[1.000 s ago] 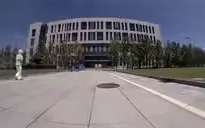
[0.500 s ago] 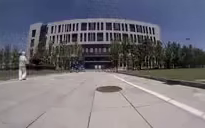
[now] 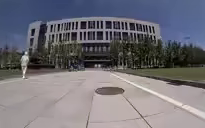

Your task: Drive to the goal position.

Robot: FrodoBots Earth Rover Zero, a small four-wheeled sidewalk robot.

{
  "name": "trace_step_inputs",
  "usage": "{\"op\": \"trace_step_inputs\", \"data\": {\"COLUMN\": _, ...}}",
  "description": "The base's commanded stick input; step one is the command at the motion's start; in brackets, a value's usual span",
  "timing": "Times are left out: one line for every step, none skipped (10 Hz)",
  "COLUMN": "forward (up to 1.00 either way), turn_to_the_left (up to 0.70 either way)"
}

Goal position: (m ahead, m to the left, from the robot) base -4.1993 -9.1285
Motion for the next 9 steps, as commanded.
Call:
{"op": "trace_step_inputs", "data": {"forward": 0.70, "turn_to_the_left": 0.00}}
{"op": "trace_step_inputs", "data": {"forward": 0.70, "turn_to_the_left": 0.00}}
{"op": "trace_step_inputs", "data": {"forward": 0.70, "turn_to_the_left": 0.00}}
{"op": "trace_step_inputs", "data": {"forward": 0.70, "turn_to_the_left": 0.00}}
{"op": "trace_step_inputs", "data": {"forward": 0.70, "turn_to_the_left": 0.00}}
{"op": "trace_step_inputs", "data": {"forward": 0.70, "turn_to_the_left": 0.00}}
{"op": "trace_step_inputs", "data": {"forward": 0.70, "turn_to_the_left": 0.00}}
{"op": "trace_step_inputs", "data": {"forward": 0.70, "turn_to_the_left": 0.00}}
{"op": "trace_step_inputs", "data": {"forward": 0.70, "turn_to_the_left": 0.00}}
